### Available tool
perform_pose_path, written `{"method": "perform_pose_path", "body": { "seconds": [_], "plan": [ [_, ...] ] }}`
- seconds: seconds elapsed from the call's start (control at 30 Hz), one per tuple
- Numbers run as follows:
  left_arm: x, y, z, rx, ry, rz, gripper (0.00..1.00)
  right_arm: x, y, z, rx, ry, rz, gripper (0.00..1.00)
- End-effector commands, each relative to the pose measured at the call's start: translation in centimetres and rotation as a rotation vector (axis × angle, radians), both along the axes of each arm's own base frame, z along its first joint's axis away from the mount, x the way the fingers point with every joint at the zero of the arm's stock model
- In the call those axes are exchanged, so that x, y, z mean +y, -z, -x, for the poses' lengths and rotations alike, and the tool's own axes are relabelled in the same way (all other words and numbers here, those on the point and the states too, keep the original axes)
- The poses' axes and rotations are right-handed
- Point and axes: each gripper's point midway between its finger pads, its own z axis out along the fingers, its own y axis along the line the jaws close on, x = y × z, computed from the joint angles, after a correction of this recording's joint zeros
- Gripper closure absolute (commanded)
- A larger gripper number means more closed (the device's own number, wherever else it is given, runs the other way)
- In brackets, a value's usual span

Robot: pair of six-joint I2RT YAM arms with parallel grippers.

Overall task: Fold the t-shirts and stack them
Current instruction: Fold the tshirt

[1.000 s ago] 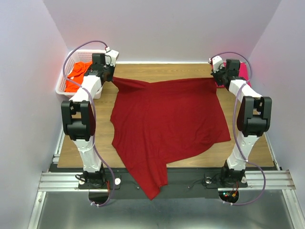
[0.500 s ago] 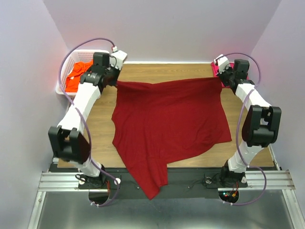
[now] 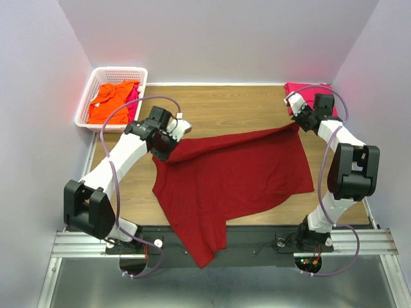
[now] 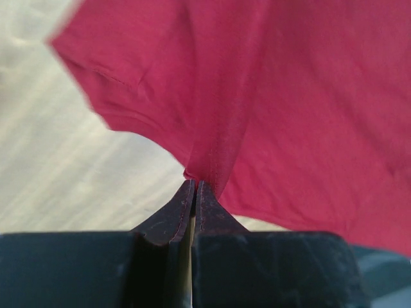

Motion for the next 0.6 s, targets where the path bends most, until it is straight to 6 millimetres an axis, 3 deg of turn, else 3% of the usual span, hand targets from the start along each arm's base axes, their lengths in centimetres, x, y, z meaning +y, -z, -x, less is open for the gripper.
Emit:
{"method": "perform_pose_path", "body": {
  "seconds": [0.0,0.1,0.3,0.4,0.57],
  "plan": [
    [-0.4,1.3,2.1,0.07,0.059,0.001,1.0,-0.6,-0.6,1.4,-0.011,-0.056,0.061,0.99],
    [-0.6,2.8,2.8,0.115,0.083,-0.013,1.0,-0.9,0.0,1.6,0.008,-0.059,0.078,0.99],
    [-0.6,3.7,3.2,0.135,0.108,-0.031,1.0,-0.7,1.0,3.0,0.041,-0.102,0.112,0.99],
    [-0.7,3.6,3.5,0.139,0.127,-0.025,1.0,-0.7,1.2,3.6,0.054,-0.11,0.119,1.0],
    [-1.4,1.6,3.5,0.119,0.153,0.004,1.0,-1.6,-0.2,3.1,0.034,-0.082,0.112,0.99]
  ]
}}
